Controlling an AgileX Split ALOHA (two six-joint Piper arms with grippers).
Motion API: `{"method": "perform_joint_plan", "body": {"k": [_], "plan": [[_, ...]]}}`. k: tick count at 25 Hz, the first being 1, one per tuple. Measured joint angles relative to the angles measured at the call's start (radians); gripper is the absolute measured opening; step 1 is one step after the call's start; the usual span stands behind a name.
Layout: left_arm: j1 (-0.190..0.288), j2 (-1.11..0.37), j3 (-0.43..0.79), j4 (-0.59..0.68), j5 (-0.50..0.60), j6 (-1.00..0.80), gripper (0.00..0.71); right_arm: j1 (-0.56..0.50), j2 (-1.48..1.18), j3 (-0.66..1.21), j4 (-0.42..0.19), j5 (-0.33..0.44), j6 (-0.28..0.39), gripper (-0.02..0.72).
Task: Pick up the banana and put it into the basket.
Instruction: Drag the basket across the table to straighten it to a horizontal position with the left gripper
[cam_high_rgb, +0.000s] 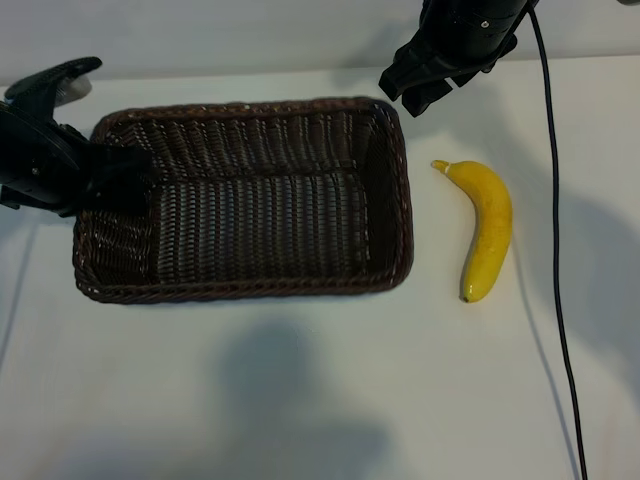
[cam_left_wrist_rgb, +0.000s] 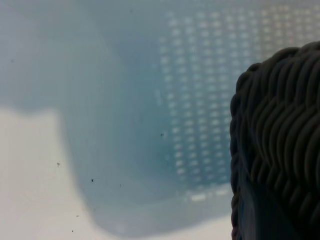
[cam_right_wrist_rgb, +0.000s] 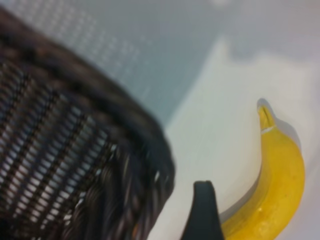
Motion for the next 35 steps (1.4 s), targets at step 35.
{"method": "perform_joint_plan", "body": {"k": [35], "plan": [[-0.036, 0.226, -0.1, -0.129, -0.029, 0.144, 0.17, 0.0, 0.0, 0.0, 0.0, 0.007, 0.014, 0.571]]}}
